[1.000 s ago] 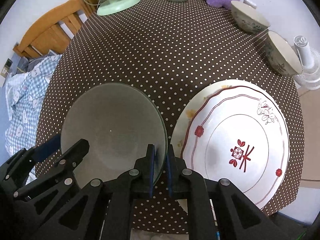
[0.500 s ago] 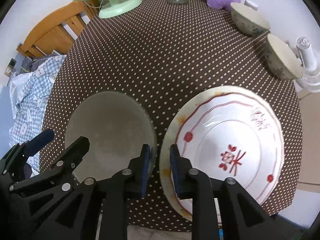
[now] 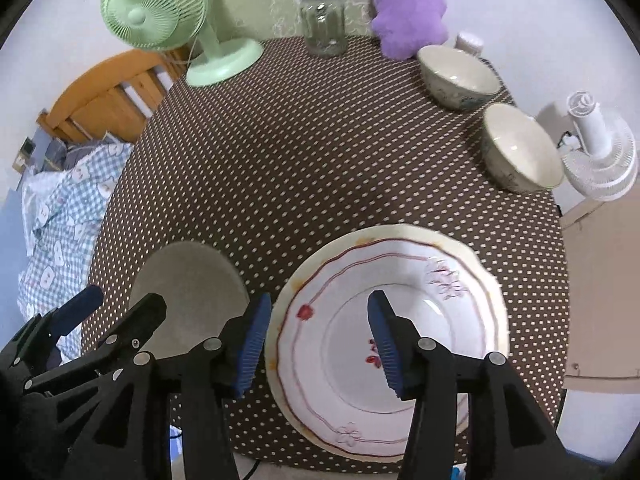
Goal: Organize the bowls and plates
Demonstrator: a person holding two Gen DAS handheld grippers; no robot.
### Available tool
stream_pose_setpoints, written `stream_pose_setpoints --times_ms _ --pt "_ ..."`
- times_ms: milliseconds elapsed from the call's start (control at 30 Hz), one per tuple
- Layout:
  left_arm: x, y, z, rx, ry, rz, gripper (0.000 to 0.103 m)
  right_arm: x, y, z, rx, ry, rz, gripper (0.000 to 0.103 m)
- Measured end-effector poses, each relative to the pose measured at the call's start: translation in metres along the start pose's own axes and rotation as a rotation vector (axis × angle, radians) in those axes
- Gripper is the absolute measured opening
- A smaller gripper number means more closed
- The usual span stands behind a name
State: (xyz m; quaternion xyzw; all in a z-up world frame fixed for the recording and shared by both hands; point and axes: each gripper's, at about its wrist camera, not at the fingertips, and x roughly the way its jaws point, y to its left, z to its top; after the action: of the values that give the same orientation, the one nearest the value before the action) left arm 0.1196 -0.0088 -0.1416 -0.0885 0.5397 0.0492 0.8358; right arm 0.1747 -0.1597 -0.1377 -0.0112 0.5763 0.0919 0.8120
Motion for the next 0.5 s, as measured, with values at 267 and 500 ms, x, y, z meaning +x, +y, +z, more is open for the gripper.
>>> stream_pose_setpoints --times_ms 267,500 --pt "-0.007 -0.021 0.022 0.069 -0.045 -0.048 0.079 -0.013 -0.018 0.002 0.099 -0.03 -0.073 0.054" --pt "-0.006 -0.046 0.04 0.124 -0.058 -0.077 0.079 -0.022 -0.04 0.003 0.157 -0.062 -0.103 0.055"
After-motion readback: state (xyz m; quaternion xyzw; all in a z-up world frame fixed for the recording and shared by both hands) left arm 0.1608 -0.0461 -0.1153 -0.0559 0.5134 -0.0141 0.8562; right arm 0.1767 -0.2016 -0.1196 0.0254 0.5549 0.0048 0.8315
